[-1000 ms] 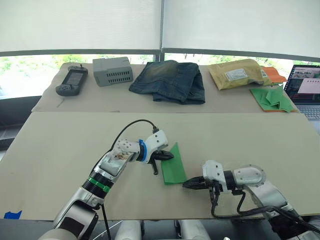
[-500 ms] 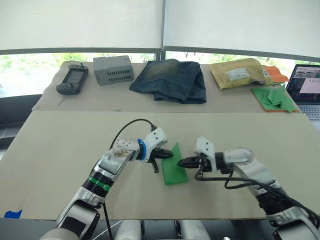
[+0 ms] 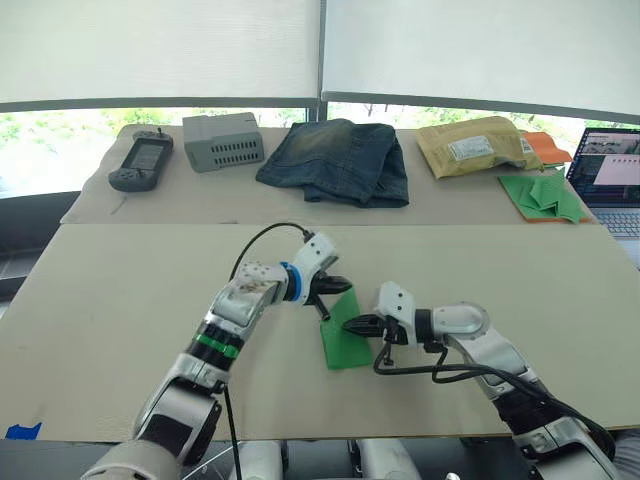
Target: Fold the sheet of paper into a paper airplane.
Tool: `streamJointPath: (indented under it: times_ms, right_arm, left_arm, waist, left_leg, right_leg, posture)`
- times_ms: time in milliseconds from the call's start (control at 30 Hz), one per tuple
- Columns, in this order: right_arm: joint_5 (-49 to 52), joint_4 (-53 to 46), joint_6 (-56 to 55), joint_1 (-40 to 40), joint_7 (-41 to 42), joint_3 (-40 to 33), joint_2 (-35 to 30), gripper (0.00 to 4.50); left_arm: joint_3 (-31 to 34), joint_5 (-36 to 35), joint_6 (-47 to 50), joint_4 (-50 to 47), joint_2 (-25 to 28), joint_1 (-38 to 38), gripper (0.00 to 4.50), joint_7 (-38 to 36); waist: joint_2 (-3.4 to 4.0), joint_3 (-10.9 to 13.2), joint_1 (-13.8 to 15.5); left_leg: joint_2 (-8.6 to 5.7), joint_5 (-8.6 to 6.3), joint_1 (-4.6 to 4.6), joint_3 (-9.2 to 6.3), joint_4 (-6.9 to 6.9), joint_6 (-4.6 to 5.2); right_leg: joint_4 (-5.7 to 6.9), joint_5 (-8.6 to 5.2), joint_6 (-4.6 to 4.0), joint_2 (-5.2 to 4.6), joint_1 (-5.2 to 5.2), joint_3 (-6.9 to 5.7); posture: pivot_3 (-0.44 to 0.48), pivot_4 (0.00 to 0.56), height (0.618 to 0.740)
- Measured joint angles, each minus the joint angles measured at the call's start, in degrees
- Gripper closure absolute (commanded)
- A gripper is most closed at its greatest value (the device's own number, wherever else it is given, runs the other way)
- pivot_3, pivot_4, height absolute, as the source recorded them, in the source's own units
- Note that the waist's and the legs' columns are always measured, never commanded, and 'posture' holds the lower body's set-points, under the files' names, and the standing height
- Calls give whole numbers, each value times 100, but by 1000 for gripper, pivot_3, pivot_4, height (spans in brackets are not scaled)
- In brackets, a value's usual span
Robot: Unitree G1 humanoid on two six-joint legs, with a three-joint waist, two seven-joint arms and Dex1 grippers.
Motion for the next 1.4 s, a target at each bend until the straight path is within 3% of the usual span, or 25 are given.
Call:
streamJointPath:
  times_ms: [267, 433, 833, 1400]
  right_arm:
    - [1, -284, 89, 202, -216, -29, 33, 4481]
    - [1, -332, 111, 258, -275, -35, 33, 4481]
    - [0, -89, 101, 64, -151, 48, 31, 4481]
    - [-3, 200, 62, -153, 7, 172, 137, 4481]
  left_arm:
    - [-124, 335, -884, 1278, -168, -403, 4500, -128]
    - [-118, 398, -1108, 1268, -173, -292, 4500, -253]
    - [-125, 401, -1168, -83, 294, 701, 4500, -470]
    - [-105, 93, -116, -1953, 1082, 1774, 4500, -604]
  waist:
    - [0, 0, -39]
    - [0, -1, -33]
    - [1, -6, -58]
    - [-3, -21, -135]
  left_leg:
    - [-2, 0, -8, -2, -2, 0]
    - [-2, 0, -5, -1, -3, 0]
    - [2, 0, 21, -1, -5, 0]
    - [12, -1, 76, -1, -30, 0]
  right_leg:
    - [-5, 0, 1, 0, -3, 0]
    - [-6, -1, 1, -1, 1, 0]
    - [-2, -1, 0, -1, 20, 2]
    - [-3, -12, -14, 0, 60, 1]
  posture:
    - [0, 150, 728]
    - [0, 150, 728]
    - [0, 150, 728]
    - [0, 150, 728]
